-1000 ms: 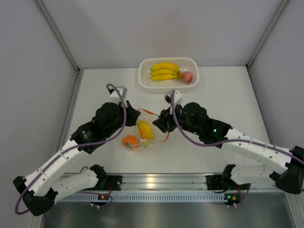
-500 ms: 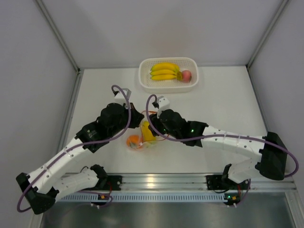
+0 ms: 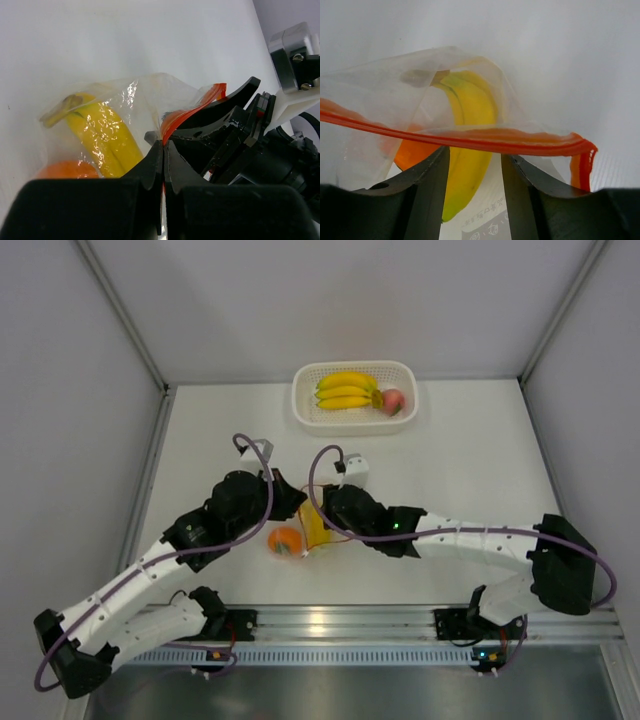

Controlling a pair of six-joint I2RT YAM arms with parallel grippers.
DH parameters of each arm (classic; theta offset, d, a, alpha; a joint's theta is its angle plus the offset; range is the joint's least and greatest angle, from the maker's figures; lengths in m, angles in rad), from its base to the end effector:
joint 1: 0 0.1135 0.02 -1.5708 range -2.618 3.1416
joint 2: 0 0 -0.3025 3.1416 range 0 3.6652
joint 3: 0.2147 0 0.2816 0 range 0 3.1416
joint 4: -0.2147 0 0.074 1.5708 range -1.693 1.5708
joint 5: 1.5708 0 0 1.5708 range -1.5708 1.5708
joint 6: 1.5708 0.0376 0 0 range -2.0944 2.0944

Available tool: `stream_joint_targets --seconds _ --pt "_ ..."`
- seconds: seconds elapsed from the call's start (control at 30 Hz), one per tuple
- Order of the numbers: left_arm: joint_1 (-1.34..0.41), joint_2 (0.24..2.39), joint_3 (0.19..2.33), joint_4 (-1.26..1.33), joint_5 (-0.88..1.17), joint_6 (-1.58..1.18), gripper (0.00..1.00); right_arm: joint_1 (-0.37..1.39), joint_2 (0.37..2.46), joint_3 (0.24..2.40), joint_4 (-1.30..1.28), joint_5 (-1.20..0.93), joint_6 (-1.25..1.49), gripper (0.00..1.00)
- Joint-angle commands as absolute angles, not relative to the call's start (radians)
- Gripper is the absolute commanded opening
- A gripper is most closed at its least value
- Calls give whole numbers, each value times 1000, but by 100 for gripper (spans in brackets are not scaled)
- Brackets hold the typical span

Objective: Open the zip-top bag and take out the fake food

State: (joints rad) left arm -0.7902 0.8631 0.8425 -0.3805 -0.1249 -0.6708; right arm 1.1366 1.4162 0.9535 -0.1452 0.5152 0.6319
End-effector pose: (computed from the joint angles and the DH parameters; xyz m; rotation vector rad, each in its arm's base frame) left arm 0.1456 -0.1403 0.3542 0.0378 2.0635 -0.8150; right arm 0.1573 0.2952 0.2823 -0.2457 2.1168 0.5005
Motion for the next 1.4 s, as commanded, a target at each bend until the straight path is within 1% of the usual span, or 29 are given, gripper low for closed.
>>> stream_joint_targets --seconds 0.0,0.17,0.4,0.5,0.57,0.77,0.83,0.93,0.97,1.0,1.13,1.17,1.2,1.23,1.3,1.33,1.37 --pt "-804 827 815 -279 -158 -724 0 1161 1419 927 -48 560 702 46" --pt "-815 798 799 -278 -231 -753 0 1178 1488 946 -43 503 733 51" --pt "-821 739 721 -278 -294 -787 0 1209 1571 954 -46 508 752 52" --pt "-824 701 689 -275 -313 -805 0 1210 1612 965 -49 483 765 55" --pt "-825 674 667 -273 -318 -813 0 1210 1631 968 -43 463 772 59" --pt "-827 641 650 -273 -327 -811 0 1212 1658 962 -9 420 798 63" --pt "-827 647 652 -273 -327 -810 0 1212 1666 959 30 388 811 62" --pt "-827 657 653 -273 -325 -811 0 1212 1692 960 50 373 830 58" --pt "-827 655 653 -273 -325 -811 0 1210 1701 948 61 376 833 51" --pt "-828 657 653 -272 -325 -811 0 1210 1703 940 70 377 842 48" --pt "-828 647 655 -272 -328 -804 0 1207 1697 925 84 388 844 40" --pt "-828 646 653 -273 -330 -804 0 1207 1691 930 77 394 838 34" --pt "-828 644 653 -273 -330 -804 0 1207 1687 928 75 397 835 31" --pt "-828 646 657 -273 -330 -801 0 1207 1683 928 74 403 831 30" --pt "-828 647 655 -273 -327 -796 0 1207 1664 927 69 414 825 24" --pt "-828 650 657 -275 -325 -787 0 1207 1660 928 64 422 821 22" --pt "-828 650 660 -275 -325 -778 0 1207 1648 930 60 431 818 18"
